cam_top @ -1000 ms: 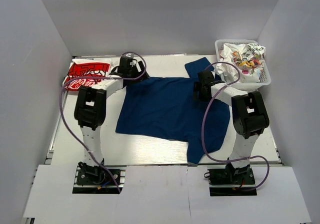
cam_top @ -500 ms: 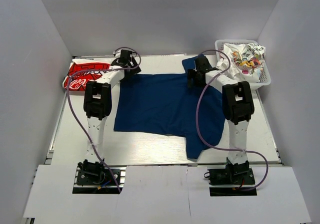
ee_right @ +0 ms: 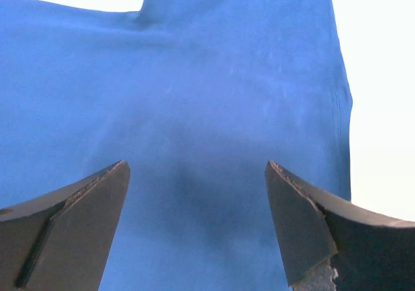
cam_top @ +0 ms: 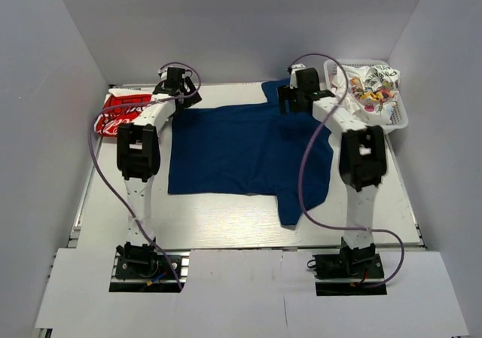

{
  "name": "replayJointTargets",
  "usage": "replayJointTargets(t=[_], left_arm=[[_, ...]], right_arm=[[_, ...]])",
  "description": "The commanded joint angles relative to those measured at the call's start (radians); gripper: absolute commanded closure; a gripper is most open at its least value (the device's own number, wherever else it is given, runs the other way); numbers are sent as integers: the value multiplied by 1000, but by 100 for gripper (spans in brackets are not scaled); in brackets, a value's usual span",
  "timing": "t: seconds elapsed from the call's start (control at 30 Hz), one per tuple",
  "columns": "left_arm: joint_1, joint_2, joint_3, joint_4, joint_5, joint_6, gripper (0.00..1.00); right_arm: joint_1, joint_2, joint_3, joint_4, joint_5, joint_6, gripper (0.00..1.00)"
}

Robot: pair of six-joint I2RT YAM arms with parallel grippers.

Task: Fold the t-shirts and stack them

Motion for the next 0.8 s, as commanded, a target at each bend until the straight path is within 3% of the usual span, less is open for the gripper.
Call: replayJointTargets(t=[0.0, 0.03, 0.07, 0.2, 0.37, 0.5, 0.63, 0.73, 0.77], left_arm=[[-38, -305, -263, 92, 82, 49, 0], [-38, -368, -345, 117, 82, 35, 0], [-38, -499, -422, 140, 82, 35, 0], [-38, -780, -828, 190, 96, -45, 0], [-38, -1035, -1189, 217, 98, -140, 0], [-38, -1160, -1267, 159, 59, -155, 0], [-38, -1241, -1360, 159, 59, -164, 0], [-38, -1250, -1371, 159, 59, -164, 0], [-38, -1241, -1371, 159, 59, -164, 0]], right_arm=[[25, -279, -280, 89, -39, 77, 10], [31, -410, -339, 89, -32, 123, 10], [39, -451, -437, 83, -14, 193, 10], [77, -681, -723, -73, 54, 400, 10], [122, -954, -1039, -185, 1, 458, 10], [183, -1010, -1159, -245, -87, 476, 10], [212, -974, -1206, -230, -38, 534, 11], [217, -902, -1214, -178, 14, 560, 27], [220, -878, -1209, -164, 11, 560, 48]])
